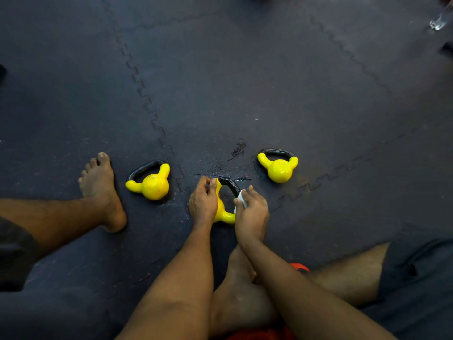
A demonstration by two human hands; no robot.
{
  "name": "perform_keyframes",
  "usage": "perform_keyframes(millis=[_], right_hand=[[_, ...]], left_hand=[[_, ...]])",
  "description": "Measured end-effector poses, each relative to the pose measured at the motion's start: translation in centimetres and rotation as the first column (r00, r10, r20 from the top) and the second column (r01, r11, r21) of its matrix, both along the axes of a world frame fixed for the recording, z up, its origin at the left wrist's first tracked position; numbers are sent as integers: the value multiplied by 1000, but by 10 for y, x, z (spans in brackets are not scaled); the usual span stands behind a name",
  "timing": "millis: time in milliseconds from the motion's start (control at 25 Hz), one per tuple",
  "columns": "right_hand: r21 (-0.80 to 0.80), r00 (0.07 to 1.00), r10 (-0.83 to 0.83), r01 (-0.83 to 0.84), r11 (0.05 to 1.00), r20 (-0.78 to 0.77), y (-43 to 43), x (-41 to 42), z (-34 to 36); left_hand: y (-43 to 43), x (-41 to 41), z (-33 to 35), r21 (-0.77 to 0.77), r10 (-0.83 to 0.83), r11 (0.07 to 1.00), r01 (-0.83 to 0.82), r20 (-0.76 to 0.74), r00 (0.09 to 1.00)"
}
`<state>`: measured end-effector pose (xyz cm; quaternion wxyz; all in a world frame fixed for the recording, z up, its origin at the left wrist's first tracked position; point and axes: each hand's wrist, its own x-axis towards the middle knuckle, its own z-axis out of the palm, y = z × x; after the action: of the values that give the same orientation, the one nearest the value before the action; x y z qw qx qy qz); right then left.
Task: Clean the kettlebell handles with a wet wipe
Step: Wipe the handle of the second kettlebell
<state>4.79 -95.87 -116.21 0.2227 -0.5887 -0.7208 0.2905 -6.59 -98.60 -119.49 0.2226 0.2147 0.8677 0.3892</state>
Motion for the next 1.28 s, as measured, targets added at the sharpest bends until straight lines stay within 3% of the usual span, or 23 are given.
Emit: perform_keyframes(millis=[120, 240, 400, 480, 560, 640, 720, 800, 840, 880, 960, 1040, 1080, 1160, 1280], right_hand=[[-135, 1000, -19, 17, 991, -15, 18, -12, 8], [-314, 986, 23, -74, 947, -163, 34, -9, 2], [-679, 827, -219, -242, 693, -518, 34, 16, -11], [-710, 767, -281, -299, 638, -576, 24, 22, -12], [-667, 754, -275, -275, 692, -596, 17, 23, -15], [-514, 868, -130, -158, 843, -480, 10, 22, -14], [-300, 982, -44, -13, 954, -184, 2, 17, -11], [-191, 992, -80, 97, 977, 95, -6, 10, -5], [-176, 987, -89, 112, 978, 135, -6, 8, -5], [-180, 991, -80, 98, 979, 107, -4, 9, -7], [-305, 990, -34, -10, 952, -138, 8, 17, -17], [-559, 877, -108, -199, 805, -468, 19, 29, -24], [-653, 807, -202, -273, 707, -555, 20, 33, -23], [-725, 735, -299, -361, 587, -608, 18, 33, -20], [-719, 711, -307, -393, 573, -633, 14, 26, -14]], left_hand=[[0, -1, 0, 2, 19, 1000, -19, 7, 1000], [1, -2, -1, -6, 37, 999, -37, 23, 999], [0, -3, -2, -14, -14, 1000, 14, 4, 1000], [-1, -4, -3, -18, -37, 999, 37, 4, 999], [-1, -4, -4, -15, -31, 999, 31, 2, 1000], [-1, -3, -5, -8, -18, 1000, 18, -1, 1000], [2, -1, -3, -35, -11, 999, 11, -2, 1000], [4, 1, 0, -72, -17, 997, 16, -3, 1000], [4, 1, 1, -77, -20, 997, 19, -3, 1000], [4, 1, 1, -76, -17, 997, 16, -5, 1000], [4, 0, 0, -60, -4, 998, 3, -9, 1000], [2, -3, -5, -16, -13, 1000, 13, 8, 1000], [1, -4, -7, 11, -20, 1000, 19, 28, 999], [-1, -8, -12, 48, -6, 999, 3, 69, 998], [-2, -14, -14, 67, 18, 997, -26, 113, 993]])
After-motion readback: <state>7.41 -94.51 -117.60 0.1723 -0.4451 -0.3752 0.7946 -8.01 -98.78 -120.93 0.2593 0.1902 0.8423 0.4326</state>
